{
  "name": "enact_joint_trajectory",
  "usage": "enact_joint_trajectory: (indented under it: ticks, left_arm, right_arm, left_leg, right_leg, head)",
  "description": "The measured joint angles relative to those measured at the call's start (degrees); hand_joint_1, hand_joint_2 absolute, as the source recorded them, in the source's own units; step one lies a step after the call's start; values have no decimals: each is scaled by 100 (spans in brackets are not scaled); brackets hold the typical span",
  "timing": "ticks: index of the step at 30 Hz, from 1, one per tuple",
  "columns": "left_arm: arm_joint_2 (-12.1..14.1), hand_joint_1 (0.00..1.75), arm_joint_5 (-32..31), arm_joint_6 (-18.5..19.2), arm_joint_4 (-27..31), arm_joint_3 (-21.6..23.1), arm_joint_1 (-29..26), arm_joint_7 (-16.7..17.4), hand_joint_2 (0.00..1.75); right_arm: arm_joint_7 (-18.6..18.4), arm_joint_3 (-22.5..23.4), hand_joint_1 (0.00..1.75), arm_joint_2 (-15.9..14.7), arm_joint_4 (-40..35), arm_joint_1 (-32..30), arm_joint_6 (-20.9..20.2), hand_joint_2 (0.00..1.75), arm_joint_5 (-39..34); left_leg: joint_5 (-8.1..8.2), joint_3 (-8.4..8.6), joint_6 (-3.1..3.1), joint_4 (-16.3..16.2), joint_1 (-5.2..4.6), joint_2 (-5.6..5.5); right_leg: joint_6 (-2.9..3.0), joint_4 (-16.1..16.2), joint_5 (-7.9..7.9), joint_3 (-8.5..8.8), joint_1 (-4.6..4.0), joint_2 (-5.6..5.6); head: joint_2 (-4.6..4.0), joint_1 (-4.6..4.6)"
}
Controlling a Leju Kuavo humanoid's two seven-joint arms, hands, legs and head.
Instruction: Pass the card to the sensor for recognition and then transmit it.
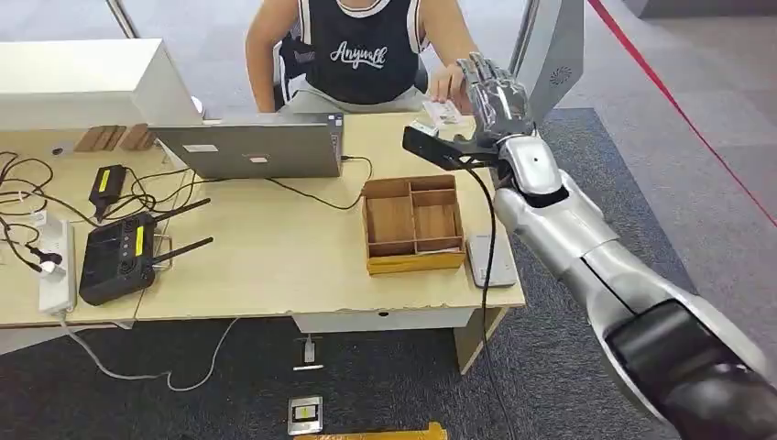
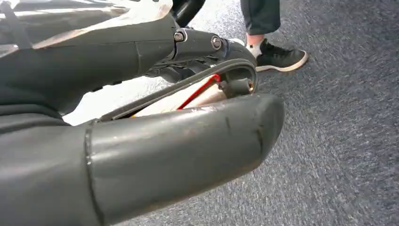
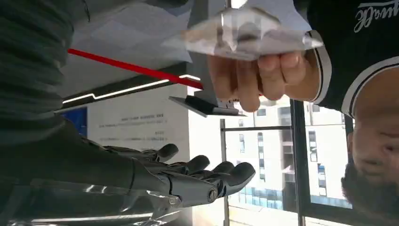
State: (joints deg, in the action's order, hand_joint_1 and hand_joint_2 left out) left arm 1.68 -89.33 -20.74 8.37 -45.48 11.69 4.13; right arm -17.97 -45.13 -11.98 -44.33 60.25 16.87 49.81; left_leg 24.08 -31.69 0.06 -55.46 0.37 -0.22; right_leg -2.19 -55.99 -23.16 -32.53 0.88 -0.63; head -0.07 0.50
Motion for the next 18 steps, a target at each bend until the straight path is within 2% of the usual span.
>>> enact_joint_trajectory:
  ticks: [4,5,6,7,8,9,10,16,17,18]
  left_arm:
    - [0,0,0,-2,0,4,-4,-2,0]
    - [0,0,0,-2,0,7,-4,-2,0]
    - [0,0,0,-2,0,7,-5,-2,0]
    - [0,0,2,-4,0,7,-6,-2,0]
    - [0,0,2,-6,0,7,-8,-2,0]
    - [0,0,7,-7,0,7,-10,-2,0]
    - [0,0,15,-7,0,7,-12,-2,0]
    - [2,0,24,-7,0,7,-36,0,0]
    - [2,0,24,-7,0,7,-39,0,0]
    - [4,0,24,-7,0,7,-41,0,0]
  right_arm:
    - [15,-22,0,37,116,34,2,175,-11]
    - [15,-28,56,50,151,41,4,175,-13]
    - [18,-28,154,61,179,46,7,175,-26]
    - [18,-28,164,70,199,51,9,175,-42]
    - [22,-28,157,79,225,58,18,175,-55]
    - [26,-31,45,89,247,64,35,175,-72]
    - [29,-31,33,92,273,74,53,175,-81]
    - [42,-33,37,140,372,99,70,175,-114]
    - [42,-33,147,144,387,102,70,175,-114]
    - [42,-33,175,146,400,105,70,175,-114]
  left_leg:
    - [0,0,0,0,0,0]
    - [0,0,0,0,0,0]
    - [0,1,0,0,1,0]
    - [0,1,0,0,1,0]
    - [0,1,0,0,1,0]
    - [0,1,0,0,1,0]
    - [0,1,-1,0,1,0]
    - [0,1,0,0,1,0]
    - [0,1,0,0,1,0]
    - [0,1,0,0,1,0]
  right_leg:
    - [0,0,0,-1,0,0]
    - [0,0,0,-1,0,0]
    - [0,0,0,-1,-1,0]
    - [0,0,0,-1,-1,0]
    - [0,-1,0,-1,-1,0]
    - [0,-1,0,-1,-1,0]
    - [0,-1,0,-1,-1,0]
    - [0,0,0,-1,-1,0]
    - [0,0,0,-1,-1,0]
    - [0,0,0,-1,-1,0]
  head:
    - [0,0]
    - [0,0]
    - [0,0]
    - [0,0]
    - [0,0]
    - [0,0]
    - [0,0]
    - [0,2]
    - [0,0]
    - [0,0]
